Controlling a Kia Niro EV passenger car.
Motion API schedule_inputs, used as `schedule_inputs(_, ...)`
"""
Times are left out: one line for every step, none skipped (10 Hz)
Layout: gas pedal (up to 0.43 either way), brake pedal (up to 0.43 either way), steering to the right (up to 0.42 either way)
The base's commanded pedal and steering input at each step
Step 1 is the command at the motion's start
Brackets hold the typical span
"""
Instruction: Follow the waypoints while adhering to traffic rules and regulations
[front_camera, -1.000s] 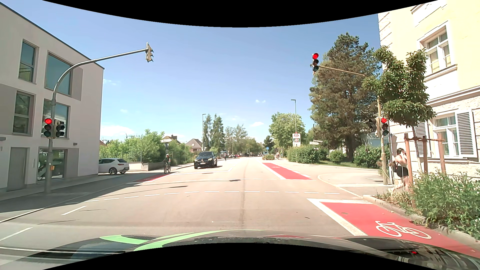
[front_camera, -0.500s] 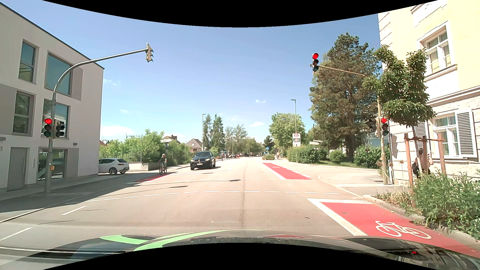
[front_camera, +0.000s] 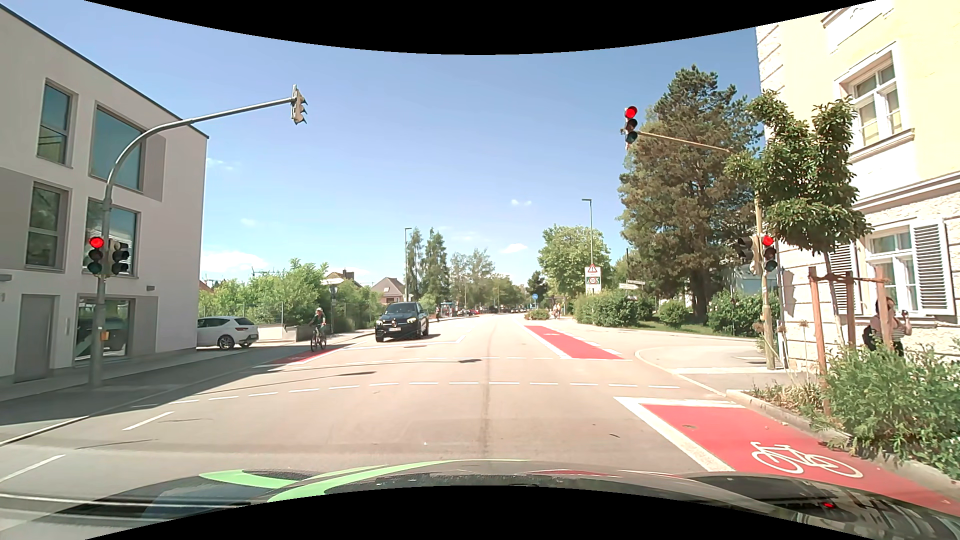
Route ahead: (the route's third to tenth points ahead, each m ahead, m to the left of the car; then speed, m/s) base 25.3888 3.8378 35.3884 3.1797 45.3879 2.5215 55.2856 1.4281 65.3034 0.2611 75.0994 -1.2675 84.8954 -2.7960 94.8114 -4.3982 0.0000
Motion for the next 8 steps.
schedule_inputs(0.0,0.299,-0.005)
schedule_inputs(0.0,0.299,-0.006)
schedule_inputs(0.0,0.299,-0.006)
schedule_inputs(0.0,0.299,-0.006)
schedule_inputs(0.0,0.299,-0.006)
schedule_inputs(0.0,0.299,-0.006)
schedule_inputs(0.0,0.299,-0.006)
schedule_inputs(0.0,0.299,-0.006)
